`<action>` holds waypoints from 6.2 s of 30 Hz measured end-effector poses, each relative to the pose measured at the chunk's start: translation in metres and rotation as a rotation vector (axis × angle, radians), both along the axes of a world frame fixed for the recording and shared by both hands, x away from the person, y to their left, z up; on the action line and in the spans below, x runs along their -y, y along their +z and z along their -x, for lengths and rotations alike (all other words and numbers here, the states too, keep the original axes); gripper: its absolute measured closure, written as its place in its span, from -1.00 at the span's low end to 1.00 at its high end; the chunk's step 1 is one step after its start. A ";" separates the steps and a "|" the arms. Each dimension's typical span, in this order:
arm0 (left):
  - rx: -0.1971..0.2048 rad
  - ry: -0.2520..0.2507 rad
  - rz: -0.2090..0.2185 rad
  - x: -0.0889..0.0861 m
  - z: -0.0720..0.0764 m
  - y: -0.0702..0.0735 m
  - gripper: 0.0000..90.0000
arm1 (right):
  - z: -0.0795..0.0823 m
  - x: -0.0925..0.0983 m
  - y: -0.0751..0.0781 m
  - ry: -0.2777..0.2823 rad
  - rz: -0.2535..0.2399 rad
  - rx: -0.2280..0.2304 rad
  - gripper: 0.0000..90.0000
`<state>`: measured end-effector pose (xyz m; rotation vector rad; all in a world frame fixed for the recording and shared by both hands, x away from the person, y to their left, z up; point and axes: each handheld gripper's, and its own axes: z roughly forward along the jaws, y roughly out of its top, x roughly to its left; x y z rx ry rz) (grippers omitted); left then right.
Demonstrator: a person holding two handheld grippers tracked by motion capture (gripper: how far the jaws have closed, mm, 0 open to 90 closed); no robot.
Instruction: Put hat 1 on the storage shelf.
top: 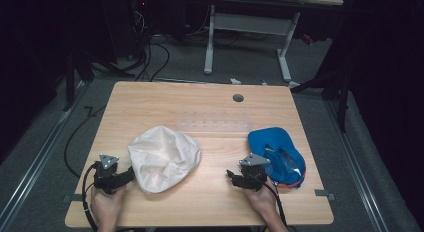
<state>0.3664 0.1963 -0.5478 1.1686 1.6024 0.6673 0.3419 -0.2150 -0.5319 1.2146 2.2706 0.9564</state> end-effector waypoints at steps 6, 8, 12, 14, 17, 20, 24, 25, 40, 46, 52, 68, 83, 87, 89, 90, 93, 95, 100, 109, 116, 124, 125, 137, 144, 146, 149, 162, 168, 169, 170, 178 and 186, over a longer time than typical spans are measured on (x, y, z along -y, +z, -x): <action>0.000 0.003 -0.001 0.000 0.000 0.000 -0.34 | 0.000 0.000 0.000 -0.002 0.000 0.000 -0.21; 0.003 0.024 0.006 0.002 -0.001 0.000 -0.34 | 0.000 0.000 0.000 -0.002 0.000 -0.001 -0.21; 0.004 0.033 0.023 0.001 -0.001 0.001 -0.34 | 0.000 0.000 0.000 -0.002 0.000 -0.001 -0.22; 0.001 0.037 0.055 -0.001 -0.001 0.003 -0.34 | 0.000 0.000 0.000 -0.001 0.000 -0.001 -0.22; -0.004 0.045 0.122 -0.006 0.000 0.006 -0.36 | 0.000 0.000 0.000 -0.001 0.000 -0.001 -0.22; -0.004 0.048 0.170 -0.008 0.006 0.011 -0.37 | 0.000 0.000 0.000 0.001 0.000 -0.001 -0.23; 0.017 0.053 0.185 -0.007 0.013 0.018 -0.37 | 0.000 0.000 0.000 0.001 0.000 -0.001 -0.23; 0.033 0.055 0.195 -0.006 0.019 0.023 -0.38 | 0.000 0.000 0.000 0.001 0.000 -0.002 -0.23; 0.096 -0.015 0.217 0.029 0.056 0.065 -0.44 | 0.000 0.000 0.000 0.001 0.000 -0.001 -0.23; 0.067 -0.102 0.237 0.064 0.058 0.073 -0.48 | 0.000 0.000 0.000 0.002 0.000 -0.001 -0.23; 0.028 -0.132 0.269 0.092 0.049 0.066 -0.57 | 0.000 0.000 0.000 0.001 0.000 -0.001 -0.23; -0.019 -0.082 0.304 0.131 0.012 0.043 -0.67 | 0.000 0.000 0.000 0.001 0.001 -0.001 -0.23; -0.095 -0.146 0.297 0.139 0.007 0.019 -0.17 | 0.000 0.000 0.000 0.001 0.000 -0.001 -0.23; -0.093 -0.187 0.296 0.140 0.010 0.017 0.16 | 0.000 0.000 0.000 0.001 0.000 -0.001 -0.23; -0.091 -0.206 0.309 0.139 0.011 0.017 0.26 | 0.000 0.000 0.000 0.001 0.000 -0.001 -0.23; -0.088 -0.222 0.329 0.137 0.011 0.016 0.31 | 0.000 0.000 0.000 0.002 0.000 -0.002 -0.23; -0.085 -0.239 0.346 0.135 0.013 0.016 0.43 | 0.000 0.000 0.000 0.001 0.000 -0.002 -0.23; -0.075 -0.255 0.364 0.133 0.014 0.017 0.58 | 0.000 0.000 0.000 0.001 0.000 -0.002 -0.23; -0.051 -0.296 0.399 0.128 0.017 0.021 0.72 | 0.000 0.000 0.000 0.002 0.000 -0.002 -0.23; -0.013 -0.330 0.426 0.114 0.024 0.034 0.87 | 0.000 0.000 0.000 0.002 0.000 -0.002 -0.23; -0.001 -0.334 0.421 0.104 0.025 0.043 0.87 | 0.001 0.000 0.000 0.002 -0.001 -0.003 -0.24; -0.001 -0.377 0.398 0.096 0.024 0.055 0.87 | 0.001 0.000 0.000 0.002 0.000 -0.003 -0.23; -0.001 -0.381 0.396 0.095 0.024 0.057 0.87 | 0.001 0.000 0.000 0.002 0.000 -0.003 -0.24; 0.001 -0.412 0.357 0.086 0.011 0.078 0.87 | 0.001 0.000 0.000 0.008 0.001 -0.003 -0.26; 0.020 -0.410 0.347 0.074 0.002 0.096 0.88 | 0.001 0.000 0.000 0.008 0.001 -0.004 -0.26; 0.021 -0.408 0.347 0.073 0.001 0.098 0.88 | 0.001 0.000 0.000 0.008 0.001 -0.004 -0.26; 0.023 -0.413 0.340 0.071 -0.004 0.105 0.88 | 0.001 0.000 0.000 0.008 0.001 -0.004 -0.26; 0.008 -0.430 0.277 0.065 -0.032 0.131 0.88 | 0.001 0.000 0.000 0.009 0.001 -0.004 -0.27; -0.004 -0.455 0.237 0.068 -0.045 0.140 0.88 | 0.001 0.000 0.000 0.009 0.001 -0.004 -0.27; -0.004 -0.457 0.233 0.069 -0.047 0.141 0.88 | 0.001 0.000 0.000 0.009 0.001 -0.004 -0.27; -0.007 -0.460 0.230 0.071 -0.052 0.143 0.88 | 0.001 0.000 0.000 0.009 0.001 -0.004 -0.27; -0.023 -0.477 0.168 0.082 -0.069 0.146 0.88 | 0.001 0.000 0.000 0.010 0.002 -0.004 -0.27; -0.049 -0.491 0.107 0.094 -0.090 0.150 0.88 | 0.001 0.000 0.000 0.010 0.002 -0.004 -0.27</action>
